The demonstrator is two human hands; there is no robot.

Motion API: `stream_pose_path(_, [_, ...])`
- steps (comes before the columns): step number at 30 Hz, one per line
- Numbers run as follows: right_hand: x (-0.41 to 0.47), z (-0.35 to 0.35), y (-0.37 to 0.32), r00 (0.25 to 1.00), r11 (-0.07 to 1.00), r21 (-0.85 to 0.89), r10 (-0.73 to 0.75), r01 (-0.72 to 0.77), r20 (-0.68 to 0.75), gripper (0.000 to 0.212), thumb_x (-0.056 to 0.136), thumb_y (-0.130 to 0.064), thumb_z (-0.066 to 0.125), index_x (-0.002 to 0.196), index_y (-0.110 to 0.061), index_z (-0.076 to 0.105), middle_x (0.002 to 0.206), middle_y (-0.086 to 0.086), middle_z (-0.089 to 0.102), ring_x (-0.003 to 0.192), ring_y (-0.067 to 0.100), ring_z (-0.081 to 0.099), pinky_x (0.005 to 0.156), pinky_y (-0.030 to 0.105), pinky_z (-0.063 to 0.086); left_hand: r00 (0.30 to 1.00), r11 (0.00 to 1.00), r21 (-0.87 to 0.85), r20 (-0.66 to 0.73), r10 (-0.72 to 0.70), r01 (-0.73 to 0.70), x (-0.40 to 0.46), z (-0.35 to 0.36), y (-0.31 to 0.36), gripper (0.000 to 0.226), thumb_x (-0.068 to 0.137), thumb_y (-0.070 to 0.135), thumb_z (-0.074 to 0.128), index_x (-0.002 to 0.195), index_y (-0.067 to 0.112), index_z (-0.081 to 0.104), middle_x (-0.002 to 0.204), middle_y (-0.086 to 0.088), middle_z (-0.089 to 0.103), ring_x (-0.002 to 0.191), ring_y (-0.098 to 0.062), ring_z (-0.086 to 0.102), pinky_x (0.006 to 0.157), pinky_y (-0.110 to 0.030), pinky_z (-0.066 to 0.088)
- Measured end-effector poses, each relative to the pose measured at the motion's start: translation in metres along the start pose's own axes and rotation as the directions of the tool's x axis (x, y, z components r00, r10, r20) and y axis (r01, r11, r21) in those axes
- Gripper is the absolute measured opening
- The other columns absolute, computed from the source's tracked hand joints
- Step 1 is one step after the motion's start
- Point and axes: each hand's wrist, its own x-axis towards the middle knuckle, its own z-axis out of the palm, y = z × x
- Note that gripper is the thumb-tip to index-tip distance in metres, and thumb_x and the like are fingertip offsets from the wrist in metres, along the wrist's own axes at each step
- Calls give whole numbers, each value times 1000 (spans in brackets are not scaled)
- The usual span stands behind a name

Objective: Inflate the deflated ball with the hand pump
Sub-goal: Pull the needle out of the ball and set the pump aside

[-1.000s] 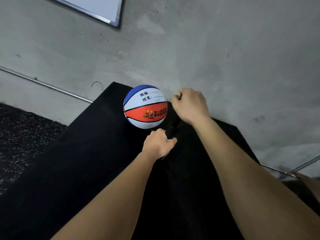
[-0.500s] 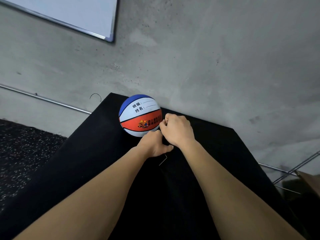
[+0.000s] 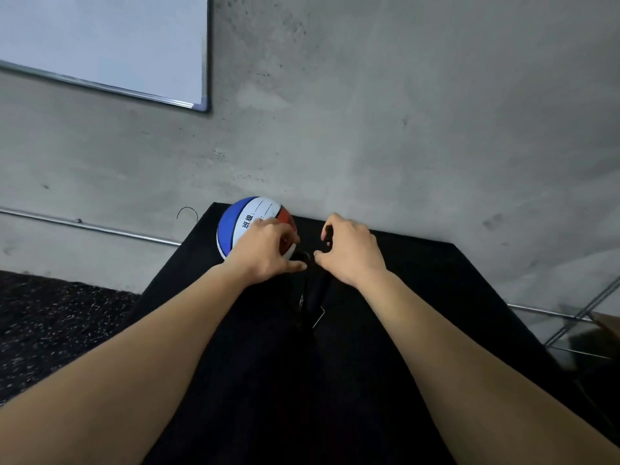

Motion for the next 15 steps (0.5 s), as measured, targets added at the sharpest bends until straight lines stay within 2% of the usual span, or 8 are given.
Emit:
stream_pose_path(3, [11,-1,2,1000,1000,6,0,-1,32,36,76,-32,81,102,-26,57,97,-2,64,89,21,64,73,35,55,989,970,243,-148,20,16,17,-4,-14,75,66,60,81,128,21,60,138,-6,48,129,-33,40,102,-45,41])
stream_pose_path(6, [26,-3,2,988,999,25,29,-33,152,48,67,-37,86,104,-28,56,95,-1,66,88,22,65,76,38,58,989,935,329,-103,-105,134,33,-4,-30,97,60,68,78,142,30,42,150,-6,30,139,-35,24,102,-57,41])
stream_pose_path(8, [31,-2,3,974,999,14,48,-52,221,62,59,-42,91,108,-28,56,96,-1,65,88,22,64,75,38,57,976,922,324,-24,-219,214,43,-3,-43,112,49,74,78,144,42,29,148,-3,25,137,-36,20,99,-60,43])
stream_pose_path(10, [31,2,7,959,997,-10,73,-73,272,71,55,-41,94,112,-25,55,100,-1,63,90,24,63,74,37,56,964,927,279,19,-267,251,51,0,-53,123,38,78,75,143,49,18,145,-2,20,134,-40,21,97,-63,45])
stream_pose_path(12, [27,10,12,948,995,-18,96,-95,304,70,56,-37,94,113,-24,54,103,0,61,90,25,61,70,35,54,959,931,244,18,-284,272,57,6,-59,128,38,73,80,144,51,13,148,-1,14,135,-44,17,96,-66,45])
stream_pose_path(15, [23,23,20,952,995,21,83,-93,294,57,64,-35,89,107,-26,53,96,0,62,84,22,62,59,31,49,951,925,222,-46,-304,307,58,16,-64,133,37,64,90,143,52,10,151,1,9,139,-48,10,91,-72,45])
